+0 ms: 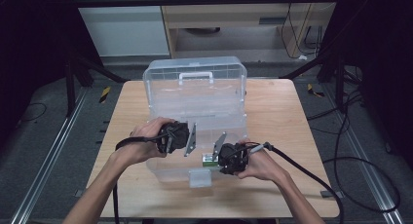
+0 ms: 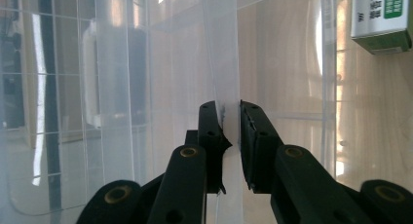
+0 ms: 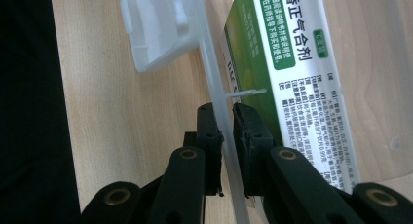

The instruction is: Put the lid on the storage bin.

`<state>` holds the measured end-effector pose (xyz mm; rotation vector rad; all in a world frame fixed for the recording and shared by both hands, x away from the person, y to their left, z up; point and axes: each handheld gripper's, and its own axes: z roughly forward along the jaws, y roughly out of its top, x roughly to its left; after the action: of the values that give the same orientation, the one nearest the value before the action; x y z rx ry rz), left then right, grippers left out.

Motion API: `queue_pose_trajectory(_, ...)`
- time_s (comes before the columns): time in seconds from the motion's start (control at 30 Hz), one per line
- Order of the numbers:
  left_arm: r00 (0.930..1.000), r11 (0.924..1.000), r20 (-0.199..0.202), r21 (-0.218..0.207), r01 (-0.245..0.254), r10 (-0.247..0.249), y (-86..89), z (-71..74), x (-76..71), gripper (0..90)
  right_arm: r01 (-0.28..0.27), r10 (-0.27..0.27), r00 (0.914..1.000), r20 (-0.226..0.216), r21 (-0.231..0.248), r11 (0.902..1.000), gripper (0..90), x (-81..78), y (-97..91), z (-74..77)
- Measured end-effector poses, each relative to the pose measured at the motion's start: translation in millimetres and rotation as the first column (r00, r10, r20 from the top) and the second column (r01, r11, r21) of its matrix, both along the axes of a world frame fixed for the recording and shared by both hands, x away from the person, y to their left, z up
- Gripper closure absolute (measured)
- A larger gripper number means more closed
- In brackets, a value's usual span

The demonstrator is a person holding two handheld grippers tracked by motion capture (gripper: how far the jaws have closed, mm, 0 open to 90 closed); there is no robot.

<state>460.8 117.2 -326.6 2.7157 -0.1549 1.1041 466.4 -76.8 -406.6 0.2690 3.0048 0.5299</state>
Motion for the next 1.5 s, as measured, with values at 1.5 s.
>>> queue_pose_trajectory(1.5, 0.9995, 0.9997, -0.025, 0.012, -0.019, 0.02, 0.1, -5.7, -15.1, 78.5, 0.068, -0.085, 0.9938, 0.071, 0.222, 0.9726, 68.3, -20.8, -25.8, 30.2)
